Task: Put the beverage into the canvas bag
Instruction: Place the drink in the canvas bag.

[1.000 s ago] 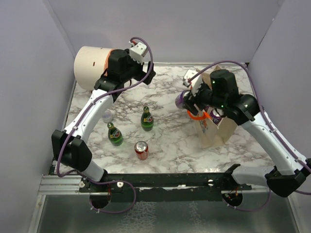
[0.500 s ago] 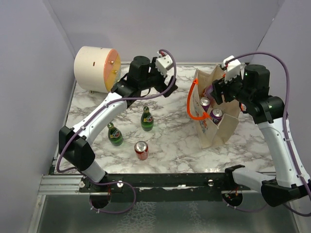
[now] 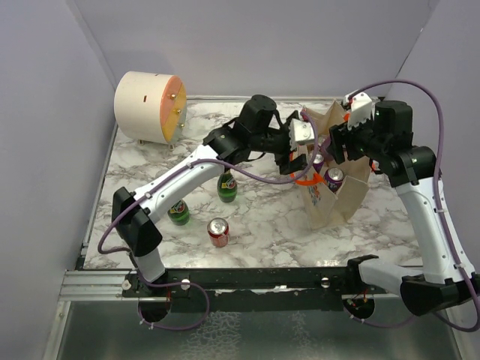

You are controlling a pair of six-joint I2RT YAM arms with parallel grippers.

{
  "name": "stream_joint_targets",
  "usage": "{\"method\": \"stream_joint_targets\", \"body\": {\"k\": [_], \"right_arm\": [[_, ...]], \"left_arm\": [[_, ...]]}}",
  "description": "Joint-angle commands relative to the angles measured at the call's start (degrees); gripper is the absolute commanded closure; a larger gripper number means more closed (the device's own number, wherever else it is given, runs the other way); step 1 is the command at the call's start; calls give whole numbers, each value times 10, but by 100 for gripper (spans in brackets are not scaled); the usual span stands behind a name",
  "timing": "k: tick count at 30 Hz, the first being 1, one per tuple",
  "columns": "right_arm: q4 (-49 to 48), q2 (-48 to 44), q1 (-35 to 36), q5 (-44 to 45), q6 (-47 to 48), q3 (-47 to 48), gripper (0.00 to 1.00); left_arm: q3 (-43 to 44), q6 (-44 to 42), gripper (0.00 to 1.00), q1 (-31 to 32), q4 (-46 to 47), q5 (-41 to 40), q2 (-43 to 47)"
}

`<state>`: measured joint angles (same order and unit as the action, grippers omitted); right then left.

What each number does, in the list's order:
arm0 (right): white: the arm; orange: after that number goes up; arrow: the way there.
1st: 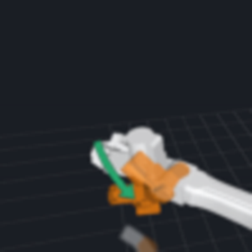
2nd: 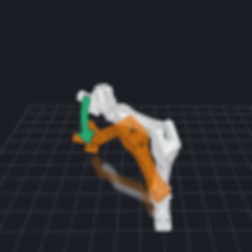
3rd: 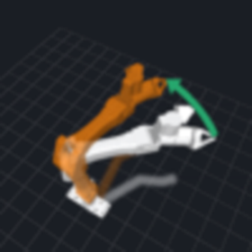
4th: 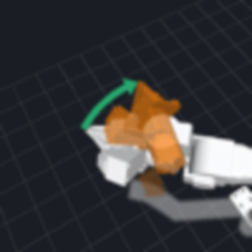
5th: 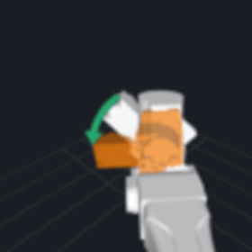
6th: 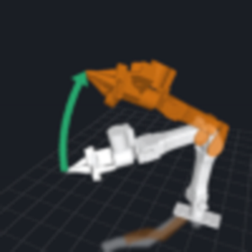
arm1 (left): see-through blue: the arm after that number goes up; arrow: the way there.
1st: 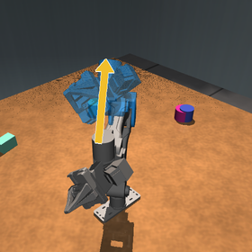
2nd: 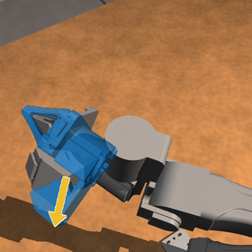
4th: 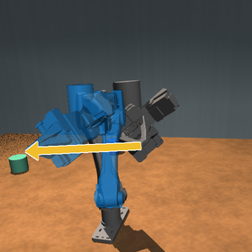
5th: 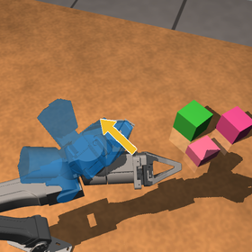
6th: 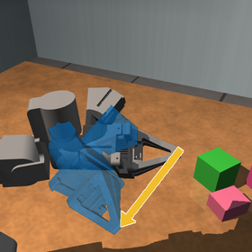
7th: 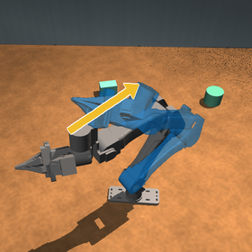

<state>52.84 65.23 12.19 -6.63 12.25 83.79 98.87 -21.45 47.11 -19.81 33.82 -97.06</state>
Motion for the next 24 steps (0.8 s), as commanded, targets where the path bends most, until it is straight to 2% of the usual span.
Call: {"method": "stream_joint_targets", "body": {"k": [1, 9, 14, 18, 24], "right_arm": [[-27, 8, -16, -16, -3, -9, 73], [-7, 49, -74, -86, 16, -1, 74], [21, 62, -80, -102, 38, 3, 75], [55, 54, -84, -106, 70, 8, 77], [123, 49, -88, -118, 103, 26, 79]], "left_arm": [[40, -104, 19, 41, -69, 54, -37], [90, -206, 27, 98, -135, 48, -89], [118, -267, 28, 126, -172, 47, -123], [140, -297, 35, 141, -196, 42, -143], [125, -340, 47, 154, -221, 20, -138]]}}
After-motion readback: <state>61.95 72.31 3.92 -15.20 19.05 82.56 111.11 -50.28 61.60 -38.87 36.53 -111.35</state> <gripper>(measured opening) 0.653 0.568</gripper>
